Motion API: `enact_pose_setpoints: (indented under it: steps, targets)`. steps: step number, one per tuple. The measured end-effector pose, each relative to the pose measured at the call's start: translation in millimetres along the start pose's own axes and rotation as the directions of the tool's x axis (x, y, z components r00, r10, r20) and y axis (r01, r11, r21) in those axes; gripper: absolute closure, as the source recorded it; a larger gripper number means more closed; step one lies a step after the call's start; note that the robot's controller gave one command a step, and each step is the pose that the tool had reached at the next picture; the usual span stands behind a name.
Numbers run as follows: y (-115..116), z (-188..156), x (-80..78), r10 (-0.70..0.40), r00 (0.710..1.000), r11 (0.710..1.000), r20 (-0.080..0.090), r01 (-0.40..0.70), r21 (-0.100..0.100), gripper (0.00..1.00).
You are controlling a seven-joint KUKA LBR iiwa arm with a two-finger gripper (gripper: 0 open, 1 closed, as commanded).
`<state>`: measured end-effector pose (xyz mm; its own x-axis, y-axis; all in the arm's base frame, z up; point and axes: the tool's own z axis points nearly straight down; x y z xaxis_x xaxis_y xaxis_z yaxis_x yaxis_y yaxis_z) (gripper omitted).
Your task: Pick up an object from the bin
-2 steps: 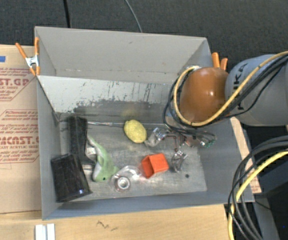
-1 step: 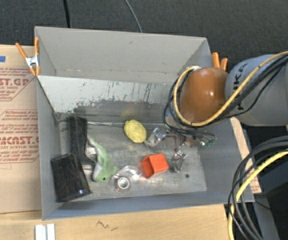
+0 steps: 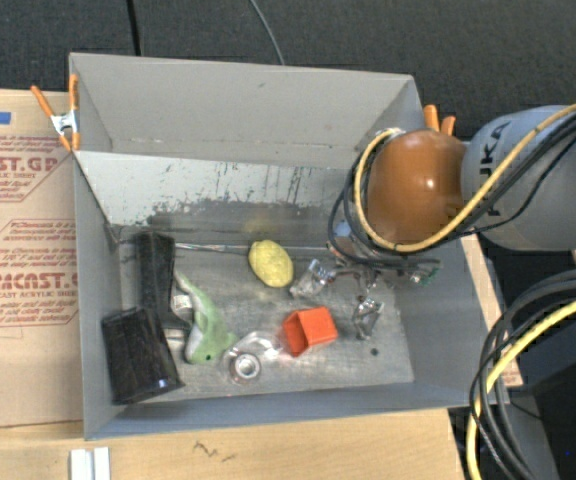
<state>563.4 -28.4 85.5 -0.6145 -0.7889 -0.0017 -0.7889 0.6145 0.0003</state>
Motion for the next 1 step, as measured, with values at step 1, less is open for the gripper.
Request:
enact_pose_setpoints:
  steps: [1]
  targets:
    - [27.0, 0.8, 3.8, -0.102, 0.995, 0.995, 0.002, 0.102, 0.001, 0.00]
